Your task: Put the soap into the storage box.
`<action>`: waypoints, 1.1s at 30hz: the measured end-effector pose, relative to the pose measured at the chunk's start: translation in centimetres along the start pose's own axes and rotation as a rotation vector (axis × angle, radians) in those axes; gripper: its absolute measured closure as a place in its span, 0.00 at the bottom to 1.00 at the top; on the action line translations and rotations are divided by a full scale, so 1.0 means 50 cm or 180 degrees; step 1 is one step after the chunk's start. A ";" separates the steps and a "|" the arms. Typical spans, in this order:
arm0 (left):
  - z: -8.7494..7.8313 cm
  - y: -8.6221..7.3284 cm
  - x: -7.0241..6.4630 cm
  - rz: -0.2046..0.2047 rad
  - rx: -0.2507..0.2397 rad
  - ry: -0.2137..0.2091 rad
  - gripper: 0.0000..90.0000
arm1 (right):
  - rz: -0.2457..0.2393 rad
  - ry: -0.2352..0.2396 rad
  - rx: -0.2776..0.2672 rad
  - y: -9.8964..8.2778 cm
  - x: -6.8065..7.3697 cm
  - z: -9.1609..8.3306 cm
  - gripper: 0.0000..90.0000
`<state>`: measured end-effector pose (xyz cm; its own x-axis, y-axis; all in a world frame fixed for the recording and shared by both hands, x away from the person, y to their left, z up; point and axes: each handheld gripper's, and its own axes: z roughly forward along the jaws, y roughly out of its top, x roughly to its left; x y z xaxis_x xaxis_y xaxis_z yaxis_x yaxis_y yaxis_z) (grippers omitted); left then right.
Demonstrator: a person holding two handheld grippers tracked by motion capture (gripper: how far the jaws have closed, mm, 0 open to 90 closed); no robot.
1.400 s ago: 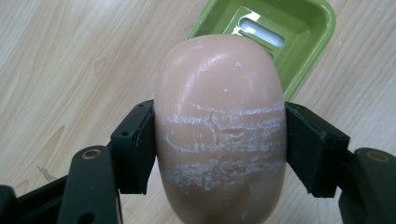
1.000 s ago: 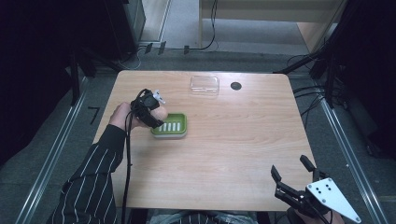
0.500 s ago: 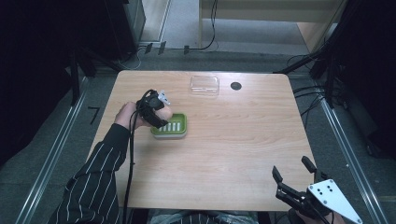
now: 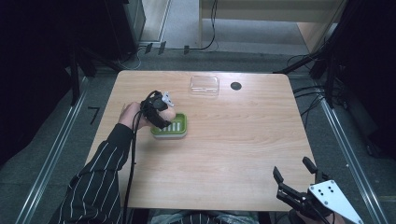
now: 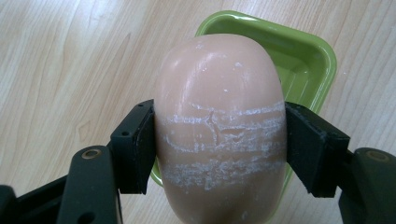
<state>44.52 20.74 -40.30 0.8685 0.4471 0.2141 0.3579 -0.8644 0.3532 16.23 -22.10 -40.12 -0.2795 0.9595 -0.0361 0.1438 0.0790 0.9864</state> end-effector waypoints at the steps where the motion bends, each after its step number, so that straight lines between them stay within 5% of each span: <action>1: 0.002 0.001 0.000 0.0003 -0.0001 0.0001 0.37 | 0.0000 -0.0003 0.0001 0.000 0.000 0.000 0.15; 33: 0.057 0.000 -0.005 0.0189 -0.0005 -0.0056 0.37 | 0.0009 -0.0018 0.0006 0.000 0.000 -0.002 0.15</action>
<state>45.27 19.99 -42.95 0.8940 0.3911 0.2188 0.3052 -0.8888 0.3419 16.12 -22.13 -40.12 -0.2736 0.9612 -0.0342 0.1465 0.0768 0.9862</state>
